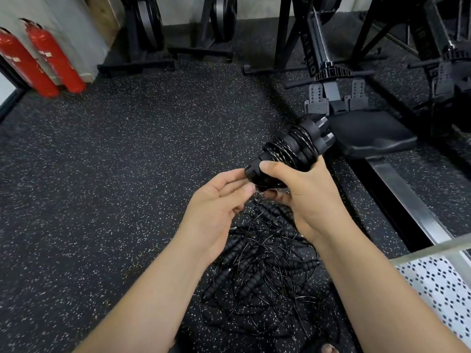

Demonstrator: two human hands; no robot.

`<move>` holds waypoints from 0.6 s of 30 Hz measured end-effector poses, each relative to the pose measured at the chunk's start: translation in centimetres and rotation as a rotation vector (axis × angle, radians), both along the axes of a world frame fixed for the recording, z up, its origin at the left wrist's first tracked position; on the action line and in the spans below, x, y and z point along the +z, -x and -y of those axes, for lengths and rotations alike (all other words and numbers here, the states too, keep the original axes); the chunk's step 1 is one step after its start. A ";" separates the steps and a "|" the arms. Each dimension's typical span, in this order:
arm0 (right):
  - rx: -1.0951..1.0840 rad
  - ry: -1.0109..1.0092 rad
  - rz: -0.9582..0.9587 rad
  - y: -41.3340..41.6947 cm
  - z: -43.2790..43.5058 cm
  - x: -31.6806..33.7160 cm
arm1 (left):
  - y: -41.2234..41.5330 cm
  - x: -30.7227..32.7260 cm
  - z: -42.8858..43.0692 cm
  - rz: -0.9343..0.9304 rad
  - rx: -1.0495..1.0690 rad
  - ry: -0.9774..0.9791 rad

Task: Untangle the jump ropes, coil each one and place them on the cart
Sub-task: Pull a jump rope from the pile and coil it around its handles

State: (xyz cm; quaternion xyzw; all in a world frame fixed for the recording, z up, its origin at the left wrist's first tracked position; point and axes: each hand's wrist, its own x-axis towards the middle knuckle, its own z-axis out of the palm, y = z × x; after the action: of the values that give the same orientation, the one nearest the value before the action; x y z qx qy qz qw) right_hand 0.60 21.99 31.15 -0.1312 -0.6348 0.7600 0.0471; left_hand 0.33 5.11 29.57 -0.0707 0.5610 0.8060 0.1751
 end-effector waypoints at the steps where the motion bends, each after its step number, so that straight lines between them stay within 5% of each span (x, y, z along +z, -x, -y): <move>1: 0.006 0.029 0.008 0.0 -0.2 0.0 | -0.2 0.1 -0.2 -0.039 0.017 0.022; 7: 0.093 0.138 0.050 0.3 -1.0 -0.4 | -0.4 0.0 -1.1 -0.166 0.109 0.104; 14: -0.086 0.057 0.034 0.4 0.1 -1.7 | -0.9 -1.0 -2.6 0.116 0.002 -0.113; 18: -0.014 0.005 -0.010 0.4 0.0 -1.4 | -0.6 -0.8 -2.3 0.153 0.057 -0.161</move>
State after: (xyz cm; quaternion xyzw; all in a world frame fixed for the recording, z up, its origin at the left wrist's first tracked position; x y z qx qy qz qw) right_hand 0.16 22.02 29.75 -0.1317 -0.6318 0.7619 0.0553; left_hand 0.91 7.42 28.73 -0.1339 0.4773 0.8452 0.1995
